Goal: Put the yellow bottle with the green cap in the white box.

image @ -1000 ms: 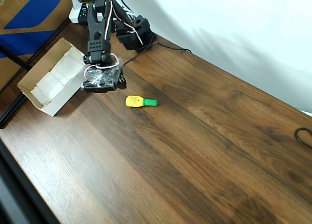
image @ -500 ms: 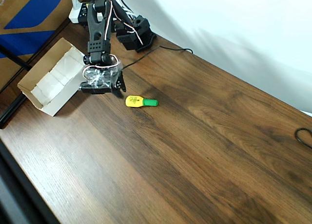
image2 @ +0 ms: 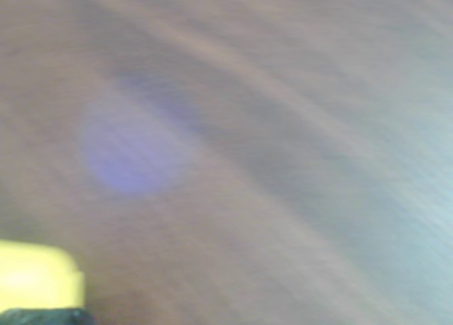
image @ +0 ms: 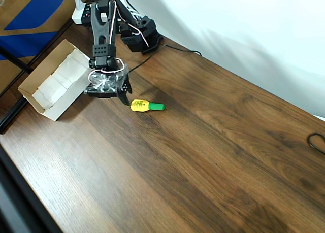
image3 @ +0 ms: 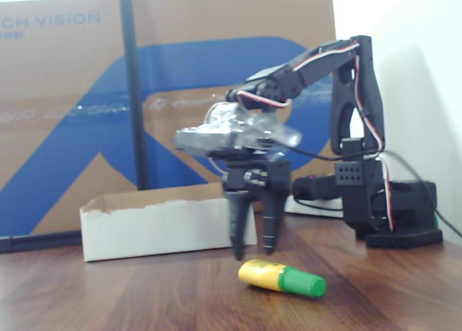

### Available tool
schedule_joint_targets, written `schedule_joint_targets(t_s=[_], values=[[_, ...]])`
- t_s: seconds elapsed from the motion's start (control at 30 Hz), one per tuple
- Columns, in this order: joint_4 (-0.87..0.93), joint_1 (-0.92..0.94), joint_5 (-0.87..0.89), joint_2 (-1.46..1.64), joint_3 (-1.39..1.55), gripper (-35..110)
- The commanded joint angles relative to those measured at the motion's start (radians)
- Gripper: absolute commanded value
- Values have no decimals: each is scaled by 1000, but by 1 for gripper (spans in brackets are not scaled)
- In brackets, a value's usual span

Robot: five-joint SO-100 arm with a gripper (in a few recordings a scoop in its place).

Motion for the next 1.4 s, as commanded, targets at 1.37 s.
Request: schedule_joint_targets(t_s=[1.37], values=[[67, -150, 104, 74, -86, 33]])
